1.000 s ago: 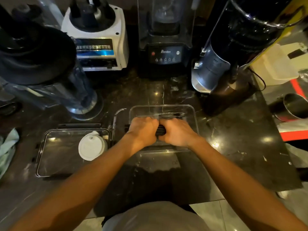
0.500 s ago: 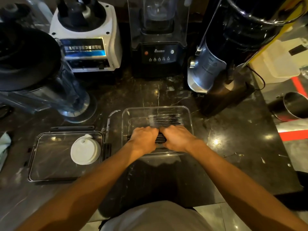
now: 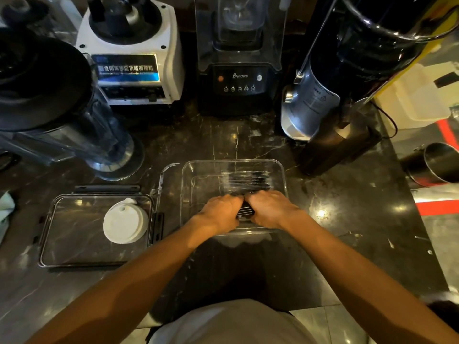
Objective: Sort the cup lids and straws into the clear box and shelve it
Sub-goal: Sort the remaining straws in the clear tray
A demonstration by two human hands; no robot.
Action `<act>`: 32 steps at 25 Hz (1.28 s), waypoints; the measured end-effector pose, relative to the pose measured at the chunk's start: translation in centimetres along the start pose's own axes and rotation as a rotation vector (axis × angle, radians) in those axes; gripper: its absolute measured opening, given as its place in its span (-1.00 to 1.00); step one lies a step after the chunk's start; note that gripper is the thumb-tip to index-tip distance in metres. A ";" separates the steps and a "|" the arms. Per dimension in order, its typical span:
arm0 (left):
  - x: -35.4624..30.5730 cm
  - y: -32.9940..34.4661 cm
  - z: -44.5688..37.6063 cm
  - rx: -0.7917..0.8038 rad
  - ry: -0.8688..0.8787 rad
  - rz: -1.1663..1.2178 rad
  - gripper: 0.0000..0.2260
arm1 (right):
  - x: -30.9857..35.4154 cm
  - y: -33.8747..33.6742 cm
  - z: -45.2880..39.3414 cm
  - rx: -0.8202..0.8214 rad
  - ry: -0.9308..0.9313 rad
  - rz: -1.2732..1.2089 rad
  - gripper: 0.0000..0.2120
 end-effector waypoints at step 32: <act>3.7 -1.1 2.1 -0.030 -0.388 0.933 -0.48 | -0.8 0.5 -0.1 0.092 0.068 -0.158 -0.75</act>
Point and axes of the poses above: each hand's wrist, its own z-axis away from the middle knuckle, its own y-axis out of the palm, x = y × z, the point moved 2 cm from there along -z, towards the middle knuckle, and after that the axes turned 3 degrees about -y, right-handed, at the moved point
